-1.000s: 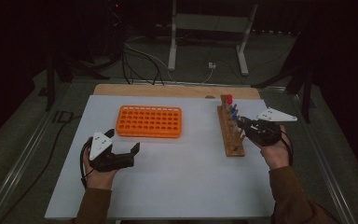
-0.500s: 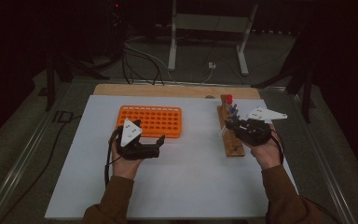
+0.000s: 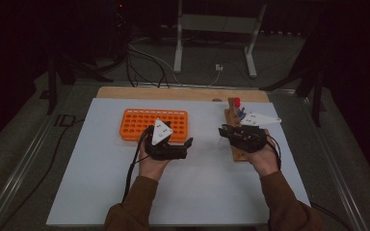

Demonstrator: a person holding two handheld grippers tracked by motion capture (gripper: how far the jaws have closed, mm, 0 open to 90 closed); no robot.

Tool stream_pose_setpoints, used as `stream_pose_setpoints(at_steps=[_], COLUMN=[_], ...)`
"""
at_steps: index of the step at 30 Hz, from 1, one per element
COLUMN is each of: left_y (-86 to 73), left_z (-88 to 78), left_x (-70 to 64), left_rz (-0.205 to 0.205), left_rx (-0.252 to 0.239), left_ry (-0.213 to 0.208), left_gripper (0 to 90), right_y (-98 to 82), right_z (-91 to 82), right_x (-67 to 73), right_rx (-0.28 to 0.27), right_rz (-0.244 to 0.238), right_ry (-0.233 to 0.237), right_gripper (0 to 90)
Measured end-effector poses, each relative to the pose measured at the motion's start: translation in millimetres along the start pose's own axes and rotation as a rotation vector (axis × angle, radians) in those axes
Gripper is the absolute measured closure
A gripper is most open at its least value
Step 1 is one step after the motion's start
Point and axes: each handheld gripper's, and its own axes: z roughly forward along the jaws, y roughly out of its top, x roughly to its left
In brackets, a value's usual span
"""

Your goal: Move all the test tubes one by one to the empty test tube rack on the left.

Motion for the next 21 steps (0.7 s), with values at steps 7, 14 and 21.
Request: stream_pose_setpoints(at_steps=[7, 14, 21], left_y=[2.3, 3.2, 6.4], left_z=[17.6, 31.2, 37.3], left_x=[-17.6, -35.0, -42.0], left_rz=[0.022, 0.075, 0.108], left_rx=[0.010, 0.038, 0.051], left_ry=[-0.070, -0.122, -0.160], left_gripper=[16.3, 31.1, 56.8], right_y=[1.9, 2.9, 2.6], right_z=[5.8, 8.3, 12.3], right_x=[7.8, 12.0, 15.7], right_rx=[-0.001, -0.003, 0.005], right_rz=[0.001, 0.001, 0.000], right_ry=[0.030, 0.047, 0.070], right_gripper=[76.2, 76.1, 76.1])
